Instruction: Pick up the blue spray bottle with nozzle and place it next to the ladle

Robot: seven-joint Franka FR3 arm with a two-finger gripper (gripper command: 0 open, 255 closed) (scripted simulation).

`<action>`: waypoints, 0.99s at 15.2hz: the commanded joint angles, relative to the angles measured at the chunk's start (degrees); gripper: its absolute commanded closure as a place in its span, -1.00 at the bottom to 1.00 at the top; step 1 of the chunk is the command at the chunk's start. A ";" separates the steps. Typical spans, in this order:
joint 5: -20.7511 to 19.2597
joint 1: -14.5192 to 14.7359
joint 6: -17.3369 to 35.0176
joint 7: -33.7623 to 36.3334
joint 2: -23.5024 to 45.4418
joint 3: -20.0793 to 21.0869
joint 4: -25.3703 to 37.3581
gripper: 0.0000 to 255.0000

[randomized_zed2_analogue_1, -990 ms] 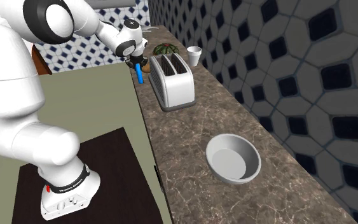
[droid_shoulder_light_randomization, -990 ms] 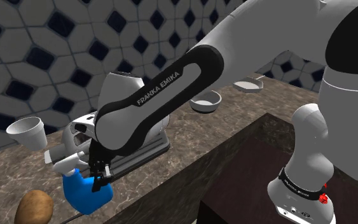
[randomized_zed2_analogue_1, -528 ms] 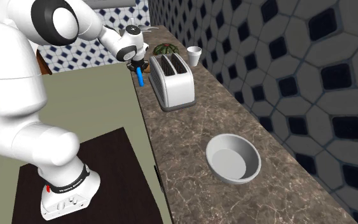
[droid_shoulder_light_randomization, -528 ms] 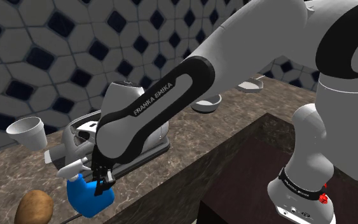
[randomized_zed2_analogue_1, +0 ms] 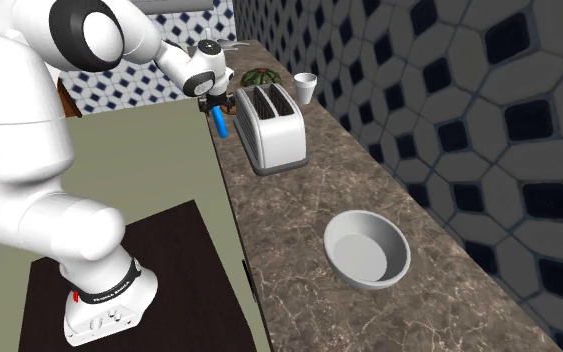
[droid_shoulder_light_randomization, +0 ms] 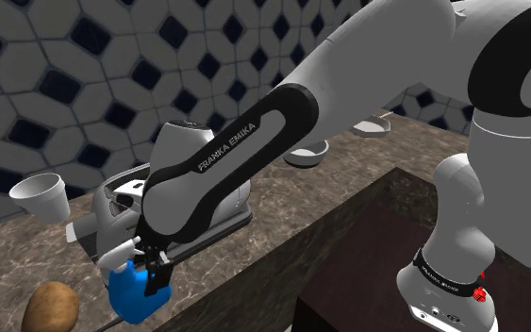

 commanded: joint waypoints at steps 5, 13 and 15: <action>-1.32 0.00 -2.03 0.90 -3.62 -0.93 -1.70 -1.00; -2.63 -0.08 -3.97 1.79 -6.77 -1.71 -2.96 -1.00; -2.63 -0.08 -3.97 1.79 -6.77 -1.71 -2.96 -1.00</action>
